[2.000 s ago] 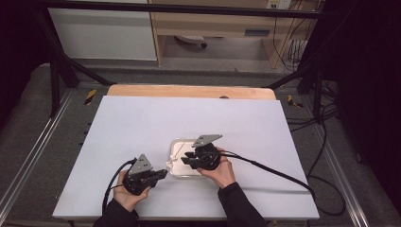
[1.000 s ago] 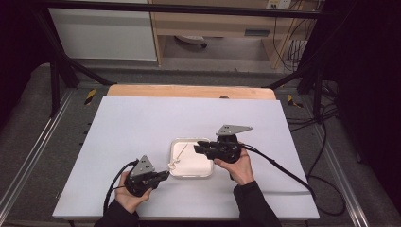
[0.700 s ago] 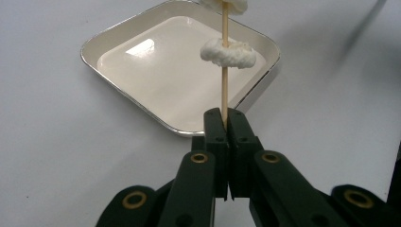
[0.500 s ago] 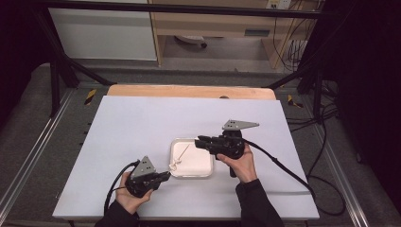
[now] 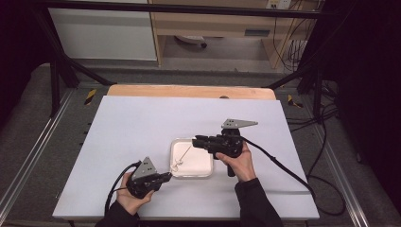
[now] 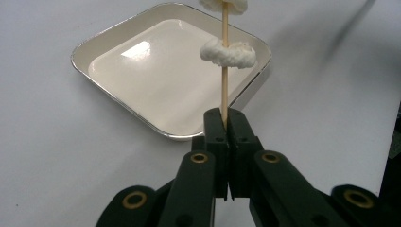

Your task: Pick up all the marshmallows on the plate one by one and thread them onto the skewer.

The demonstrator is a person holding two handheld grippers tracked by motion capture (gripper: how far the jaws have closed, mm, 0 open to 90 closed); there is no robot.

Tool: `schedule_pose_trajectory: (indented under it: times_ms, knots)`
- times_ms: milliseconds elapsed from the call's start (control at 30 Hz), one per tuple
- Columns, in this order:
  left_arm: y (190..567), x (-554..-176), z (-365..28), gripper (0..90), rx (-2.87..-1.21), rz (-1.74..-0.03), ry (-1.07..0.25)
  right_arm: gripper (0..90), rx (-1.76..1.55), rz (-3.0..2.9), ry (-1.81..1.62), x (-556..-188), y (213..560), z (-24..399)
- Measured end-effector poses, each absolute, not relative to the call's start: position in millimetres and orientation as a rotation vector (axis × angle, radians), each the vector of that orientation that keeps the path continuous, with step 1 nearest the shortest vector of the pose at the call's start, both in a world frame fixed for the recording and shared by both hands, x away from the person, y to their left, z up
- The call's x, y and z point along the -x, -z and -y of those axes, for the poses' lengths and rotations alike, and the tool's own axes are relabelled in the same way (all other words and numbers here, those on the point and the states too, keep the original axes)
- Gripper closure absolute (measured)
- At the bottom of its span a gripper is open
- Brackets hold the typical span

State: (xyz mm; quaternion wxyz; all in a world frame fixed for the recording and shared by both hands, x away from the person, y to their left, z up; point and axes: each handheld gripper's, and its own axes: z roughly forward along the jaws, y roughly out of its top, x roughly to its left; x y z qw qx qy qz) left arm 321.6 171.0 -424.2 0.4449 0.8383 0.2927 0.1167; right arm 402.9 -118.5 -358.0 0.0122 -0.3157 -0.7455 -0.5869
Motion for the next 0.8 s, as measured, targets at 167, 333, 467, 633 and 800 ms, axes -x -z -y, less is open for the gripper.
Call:
schedule_pose_trajectory:
  times_ms: [167,333,467,633,800]
  knots:
    - [424.1,-321.4,-170.9,88.6,-2.076,-0.724,-0.290,72.8,0.970,2.310,1.821,-403.1,362.0,115.2]
    - [424.0,-321.1,-171.0,88.6,-2.077,-0.723,-0.292,72.9,0.958,2.303,1.798,-403.1,366.9,111.6]
    - [424.2,-320.8,-171.0,88.6,-2.075,-0.723,-0.299,73.7,0.946,2.282,1.791,-402.8,369.4,109.6]
    - [425.6,-320.8,-170.4,88.6,-2.076,-0.728,-0.294,75.1,0.939,2.266,1.792,-400.7,371.2,107.7]
    - [426.1,-320.1,-169.5,88.6,-2.078,-0.728,-0.297,76.3,0.935,2.256,1.787,-398.8,372.9,106.1]
